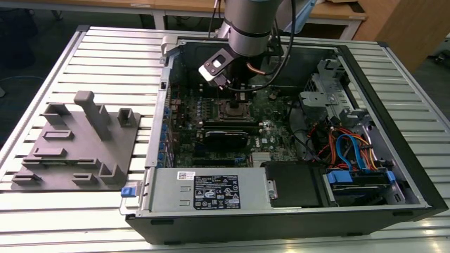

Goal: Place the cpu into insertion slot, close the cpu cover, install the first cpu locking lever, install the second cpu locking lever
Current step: 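Install the first cpu locking lever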

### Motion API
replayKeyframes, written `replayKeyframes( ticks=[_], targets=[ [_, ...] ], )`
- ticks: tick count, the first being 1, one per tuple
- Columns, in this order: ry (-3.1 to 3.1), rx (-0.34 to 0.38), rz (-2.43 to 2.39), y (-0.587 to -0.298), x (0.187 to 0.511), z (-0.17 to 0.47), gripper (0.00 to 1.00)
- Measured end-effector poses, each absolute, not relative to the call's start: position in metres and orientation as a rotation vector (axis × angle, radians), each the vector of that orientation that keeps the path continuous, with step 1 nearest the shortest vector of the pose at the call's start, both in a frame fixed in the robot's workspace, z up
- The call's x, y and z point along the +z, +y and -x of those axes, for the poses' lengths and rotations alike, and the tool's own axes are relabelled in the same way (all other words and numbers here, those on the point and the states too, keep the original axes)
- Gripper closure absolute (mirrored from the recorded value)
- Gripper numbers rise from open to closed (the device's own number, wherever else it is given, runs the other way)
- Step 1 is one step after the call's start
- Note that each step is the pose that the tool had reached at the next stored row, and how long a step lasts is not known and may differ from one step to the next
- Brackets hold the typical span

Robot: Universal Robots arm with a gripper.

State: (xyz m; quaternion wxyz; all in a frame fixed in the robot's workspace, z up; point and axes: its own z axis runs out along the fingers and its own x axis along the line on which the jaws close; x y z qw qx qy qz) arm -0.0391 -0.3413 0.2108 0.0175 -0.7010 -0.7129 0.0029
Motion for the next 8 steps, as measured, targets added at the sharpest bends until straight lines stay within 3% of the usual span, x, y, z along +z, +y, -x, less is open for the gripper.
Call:
replayKeyframes(
  ticks=[8],
  targets=[
    [-2.216,0.011,2.179,-0.341,0.226,0.040,0.89]
  ],
)
